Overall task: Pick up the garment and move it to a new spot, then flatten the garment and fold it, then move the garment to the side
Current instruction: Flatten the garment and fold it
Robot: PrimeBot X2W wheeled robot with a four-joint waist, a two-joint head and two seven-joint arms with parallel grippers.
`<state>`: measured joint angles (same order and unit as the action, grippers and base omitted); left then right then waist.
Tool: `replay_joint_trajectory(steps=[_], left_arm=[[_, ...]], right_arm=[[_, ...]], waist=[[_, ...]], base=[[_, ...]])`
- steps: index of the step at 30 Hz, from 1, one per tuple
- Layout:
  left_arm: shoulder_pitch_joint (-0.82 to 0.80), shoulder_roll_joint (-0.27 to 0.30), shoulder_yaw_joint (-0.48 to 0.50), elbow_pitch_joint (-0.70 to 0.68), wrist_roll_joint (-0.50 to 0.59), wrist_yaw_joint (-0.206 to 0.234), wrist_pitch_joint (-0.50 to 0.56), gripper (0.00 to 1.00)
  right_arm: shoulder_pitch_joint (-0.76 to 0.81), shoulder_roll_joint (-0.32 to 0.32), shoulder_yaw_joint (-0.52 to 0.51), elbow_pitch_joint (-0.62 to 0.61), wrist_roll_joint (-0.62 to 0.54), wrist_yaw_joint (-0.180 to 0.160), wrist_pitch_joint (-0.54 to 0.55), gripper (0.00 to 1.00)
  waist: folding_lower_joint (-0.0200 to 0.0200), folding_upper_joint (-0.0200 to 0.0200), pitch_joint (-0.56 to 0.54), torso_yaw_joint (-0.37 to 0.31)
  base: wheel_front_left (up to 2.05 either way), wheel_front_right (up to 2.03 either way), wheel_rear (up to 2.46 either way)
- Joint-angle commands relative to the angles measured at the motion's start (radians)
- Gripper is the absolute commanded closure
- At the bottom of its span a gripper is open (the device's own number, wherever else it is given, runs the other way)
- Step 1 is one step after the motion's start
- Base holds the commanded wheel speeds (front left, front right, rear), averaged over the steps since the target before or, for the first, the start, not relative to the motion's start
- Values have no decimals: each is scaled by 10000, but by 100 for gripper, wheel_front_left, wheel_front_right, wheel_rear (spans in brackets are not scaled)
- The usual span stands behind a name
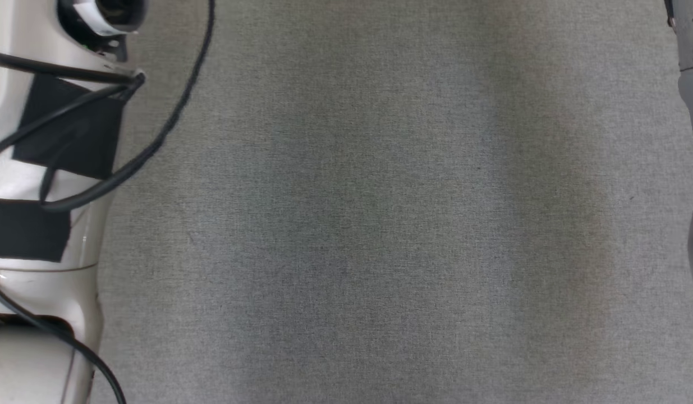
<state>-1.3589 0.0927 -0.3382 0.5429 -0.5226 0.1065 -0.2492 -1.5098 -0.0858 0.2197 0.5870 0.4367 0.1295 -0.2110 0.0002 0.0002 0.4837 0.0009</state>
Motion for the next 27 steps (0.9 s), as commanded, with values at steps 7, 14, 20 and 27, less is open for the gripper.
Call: replay_joint_trajectory(steps=[7, 14, 20, 27], left_arm=[[1022, -282, -705, 1033, 197, -332, -151, 100], [2267, -378, -1624, 2055, -556, -1096, 785, 100], [3241, -368, -2245, 2259, -835, -1492, 2038, 100], [4629, 227, -2893, 1758, -573, -1492, 2748, 100]], right_arm=[[1032, -982, 1728, 338, 803, 25, 225, 100], [3078, -2660, 3565, -954, 2106, 9, 2180, 100], [4871, -3731, 3736, -2324, 3149, 14, 3753, 100], [7031, -4460, 3334, -3798, 3675, 16, 5439, 100]], waist=[[-2, -2, 282, 206], [-2, -2, -71, 606], [-2, -2, -772, 780], [-2, -2, -1759, 790]], base=[[0, 0, 0], [0, 0, 0], [0, 0, 0], [0, 0, 0]])
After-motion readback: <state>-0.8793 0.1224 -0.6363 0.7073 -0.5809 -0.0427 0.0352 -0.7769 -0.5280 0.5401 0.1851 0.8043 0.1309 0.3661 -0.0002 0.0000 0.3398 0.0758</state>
